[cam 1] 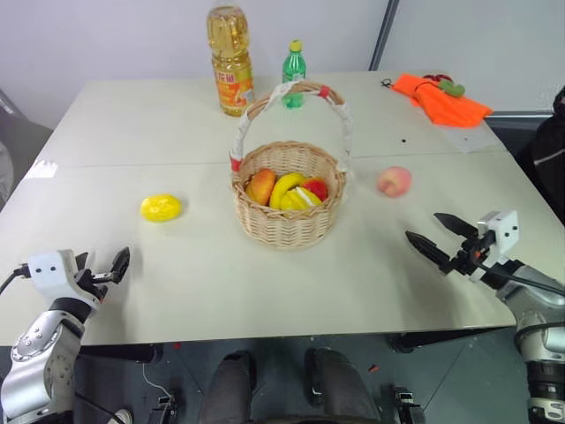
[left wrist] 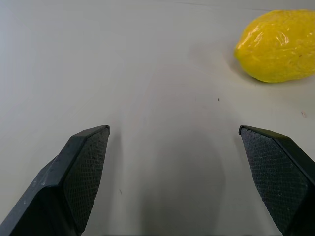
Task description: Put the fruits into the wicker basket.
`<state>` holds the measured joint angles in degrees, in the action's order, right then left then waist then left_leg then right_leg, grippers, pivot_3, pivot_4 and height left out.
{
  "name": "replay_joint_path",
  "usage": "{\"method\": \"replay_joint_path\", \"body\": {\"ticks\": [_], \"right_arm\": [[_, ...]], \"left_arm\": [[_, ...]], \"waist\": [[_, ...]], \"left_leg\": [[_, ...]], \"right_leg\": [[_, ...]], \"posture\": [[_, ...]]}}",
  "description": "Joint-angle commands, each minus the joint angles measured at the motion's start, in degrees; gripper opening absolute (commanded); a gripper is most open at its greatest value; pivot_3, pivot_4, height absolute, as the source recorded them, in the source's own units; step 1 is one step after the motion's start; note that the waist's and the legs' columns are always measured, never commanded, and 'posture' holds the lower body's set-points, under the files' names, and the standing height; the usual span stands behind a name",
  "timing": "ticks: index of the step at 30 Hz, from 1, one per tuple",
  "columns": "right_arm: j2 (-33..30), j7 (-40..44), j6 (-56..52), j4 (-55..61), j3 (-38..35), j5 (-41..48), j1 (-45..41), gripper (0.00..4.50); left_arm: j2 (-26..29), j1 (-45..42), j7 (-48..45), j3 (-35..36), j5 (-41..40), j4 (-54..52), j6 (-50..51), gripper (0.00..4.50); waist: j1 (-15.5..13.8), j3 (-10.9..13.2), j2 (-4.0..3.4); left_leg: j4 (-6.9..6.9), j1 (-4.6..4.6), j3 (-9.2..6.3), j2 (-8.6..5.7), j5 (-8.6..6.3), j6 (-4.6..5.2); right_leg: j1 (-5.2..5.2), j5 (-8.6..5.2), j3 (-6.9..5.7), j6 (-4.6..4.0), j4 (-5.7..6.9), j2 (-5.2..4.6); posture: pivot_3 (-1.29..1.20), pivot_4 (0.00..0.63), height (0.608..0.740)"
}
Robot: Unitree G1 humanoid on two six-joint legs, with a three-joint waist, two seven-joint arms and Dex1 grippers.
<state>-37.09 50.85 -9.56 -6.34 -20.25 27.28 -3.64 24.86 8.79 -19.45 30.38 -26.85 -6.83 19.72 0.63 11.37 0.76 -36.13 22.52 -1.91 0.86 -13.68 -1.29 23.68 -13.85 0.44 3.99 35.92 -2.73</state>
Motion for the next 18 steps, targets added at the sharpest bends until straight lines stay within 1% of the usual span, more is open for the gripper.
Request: {"method": "replay_joint_path", "body": {"ticks": [1, 6, 11, 15, 18], "right_arm": [[-0.1, 0.0, 0.6, 1.5, -0.5, 0.4, -0.5, 4.47], [0.0, -0.4, 0.3, 2.7, -0.5, 0.6, -0.3, 4.47], [-0.5, -0.7, -2.3, 6.1, -0.6, 2.4, -1.1, 4.47], [-2.3, 0.6, -6.4, 12.4, -0.5, 5.2, -1.8, 4.47], [-5.0, 2.2, -11.1, 18.9, -0.8, 8.8, -2.2, 4.47]], "left_arm": [[1.0, 0.3, 0.0, 1.1, 0.4, -1.4, -0.5, 4.5], [1.3, -1.4, -1.0, 0.4, -1.1, -2.2, 0.6, 4.5], [2.8, -3.4, -2.6, -0.5, -1.9, -3.5, 2.9, 4.5], [4.8, -6.0, -3.5, -1.6, -3.4, -6.3, 6.7, 4.5], [6.9, -10.4, -2.3, -4.1, -3.3, -8.3, 11.1, 4.5]], "waist": [[0.0, 0.0, 0.0], [0.0, 0.0, 0.01], [0.0, 0.0, 0.01], [0.0, 0.0, 0.02], [-0.1, 0.0, 0.03]], "left_leg": [[0.0, 0.0, 0.03, 0.0, 0.0, 0.0], [0.0, -0.01, 0.09, -0.01, 0.0, 0.0], [0.0, -0.01, 0.1, -0.01, 0.0, 0.0], [0.01, 0.0, 0.12, -0.01, 0.0, 0.0], [0.0, 0.0, 0.14, -0.01, 0.0, 0.0]], "right_leg": [[0.01, 0.0, 0.03, -0.01, 0.0, 0.0], [0.03, 0.0, 0.1, 0.0, 0.0, 0.01], [0.05, 0.0, 0.12, 0.01, 0.02, 0.03], [0.07, 0.01, 0.14, 0.0, 0.04, 0.04], [0.1, 0.01, 0.17, 0.01, 0.09, 0.04]], "posture": [[0.0, 0.15, 0.74], [0.0, 0.15, 0.74], [0.0, 0.15, 0.74], [0.0, 0.15, 0.74], [0.0, 0.15, 0.74]]}}
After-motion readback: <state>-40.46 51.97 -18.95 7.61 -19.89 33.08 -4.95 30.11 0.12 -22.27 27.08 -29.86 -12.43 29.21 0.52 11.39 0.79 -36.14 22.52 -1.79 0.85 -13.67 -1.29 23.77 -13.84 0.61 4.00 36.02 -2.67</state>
